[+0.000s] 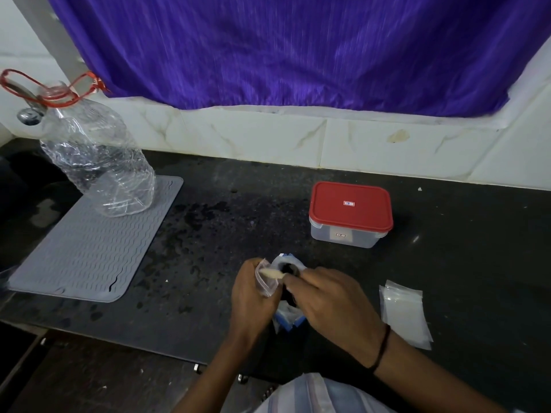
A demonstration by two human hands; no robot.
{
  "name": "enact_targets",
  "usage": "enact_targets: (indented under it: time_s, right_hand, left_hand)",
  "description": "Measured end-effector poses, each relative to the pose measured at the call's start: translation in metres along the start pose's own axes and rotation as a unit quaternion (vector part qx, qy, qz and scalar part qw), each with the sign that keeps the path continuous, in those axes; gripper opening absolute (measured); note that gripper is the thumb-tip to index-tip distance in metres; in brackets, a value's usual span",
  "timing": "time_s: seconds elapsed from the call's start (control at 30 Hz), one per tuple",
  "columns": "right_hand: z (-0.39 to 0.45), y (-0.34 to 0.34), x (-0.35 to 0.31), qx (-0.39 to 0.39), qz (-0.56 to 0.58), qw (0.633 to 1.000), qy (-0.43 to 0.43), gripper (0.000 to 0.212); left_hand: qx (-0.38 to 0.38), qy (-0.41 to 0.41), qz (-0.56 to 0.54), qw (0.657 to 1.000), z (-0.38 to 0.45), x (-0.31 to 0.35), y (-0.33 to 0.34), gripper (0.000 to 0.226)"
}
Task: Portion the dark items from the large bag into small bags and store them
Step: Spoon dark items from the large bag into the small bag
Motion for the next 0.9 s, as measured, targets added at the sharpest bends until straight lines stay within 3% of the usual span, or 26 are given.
enact_targets:
  time_s: [0.1,0.23,0.47,0.63,0.9]
  right_hand:
    - [-0.016,0.0,0.034,0.062,0.104,0.984,0.127,0.023]
    - [-0.022,0.03,0.059,-0.06,0.095,0.969,0.221,0.016]
    - [-0.008,0.062,0.044,-0.197,0.071,0.953,0.221,0.019]
    - [-0.006,0.066,0.047,-0.187,0.108,0.948,0.232,0.019]
    - [-0.011,0.075,0.06,-0.166,0.158,0.939,0.255,0.019]
  left_hand:
    - [0.012,-0.059,-0.042,0.997,-0.004,-0.003,-0.002,0.024]
    - [-0.015,-0.135,-0.049,0.989,-0.006,-0.016,0.004,0.028]
    - [-0.026,-0.234,-0.061,0.97,-0.007,-0.031,0.011,0.028]
    - [-0.026,-0.231,-0.164,0.959,-0.006,-0.038,0.018,0.018]
    - [-0.033,-0.197,-0.209,0.957,-0.004,-0.038,0.02,0.012]
Point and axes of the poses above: each hand's wrist, its own z-axis towards the middle knuckle, its own y-axis out of the palm, x = y × z, the point moved 6 cm from there along z, towards the middle knuckle, and after that the axes turned 14 degrees about -x, right-handed, at the moved point
